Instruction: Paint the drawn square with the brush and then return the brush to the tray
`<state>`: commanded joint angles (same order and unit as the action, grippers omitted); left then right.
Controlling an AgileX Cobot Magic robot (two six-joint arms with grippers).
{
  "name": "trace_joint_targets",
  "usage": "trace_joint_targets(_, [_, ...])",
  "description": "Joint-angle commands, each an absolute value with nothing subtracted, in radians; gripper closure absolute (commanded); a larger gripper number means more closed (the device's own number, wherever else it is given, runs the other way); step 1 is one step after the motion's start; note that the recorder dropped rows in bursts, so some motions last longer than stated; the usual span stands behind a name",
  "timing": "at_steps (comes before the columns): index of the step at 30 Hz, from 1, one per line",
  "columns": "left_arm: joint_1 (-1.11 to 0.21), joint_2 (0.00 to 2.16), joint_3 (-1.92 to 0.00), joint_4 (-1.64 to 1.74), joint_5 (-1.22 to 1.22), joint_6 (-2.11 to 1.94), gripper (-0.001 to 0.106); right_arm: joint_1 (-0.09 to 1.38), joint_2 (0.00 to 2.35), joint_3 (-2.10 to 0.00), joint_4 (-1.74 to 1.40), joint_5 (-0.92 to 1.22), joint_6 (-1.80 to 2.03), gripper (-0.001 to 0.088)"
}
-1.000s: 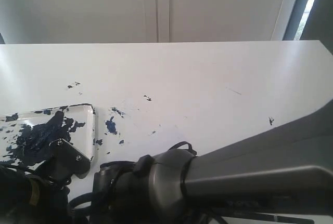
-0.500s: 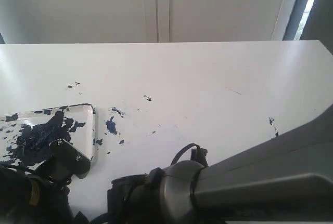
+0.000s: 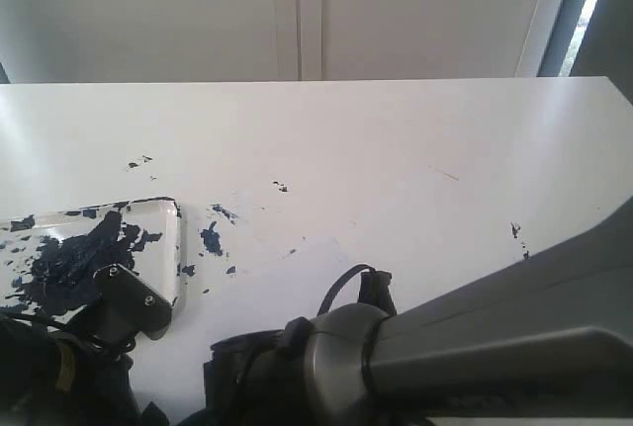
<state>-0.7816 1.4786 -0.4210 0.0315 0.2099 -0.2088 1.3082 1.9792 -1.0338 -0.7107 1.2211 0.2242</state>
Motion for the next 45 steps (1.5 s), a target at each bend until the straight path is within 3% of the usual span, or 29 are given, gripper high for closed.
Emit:
trace_joint_targets(25, [-0.782,1.479,-0.421,0.032,0.21,-0.209,0.03,1.299,1.979,-1.034,-0.597,1.221,0.179,0.0868])
trace_joint_targets(45, [-0.782,1.477,-0.421,0.032,0.146,-0.247,0.03,1.295,1.889,-1.036,-0.732,1.221,0.308,0.0868])
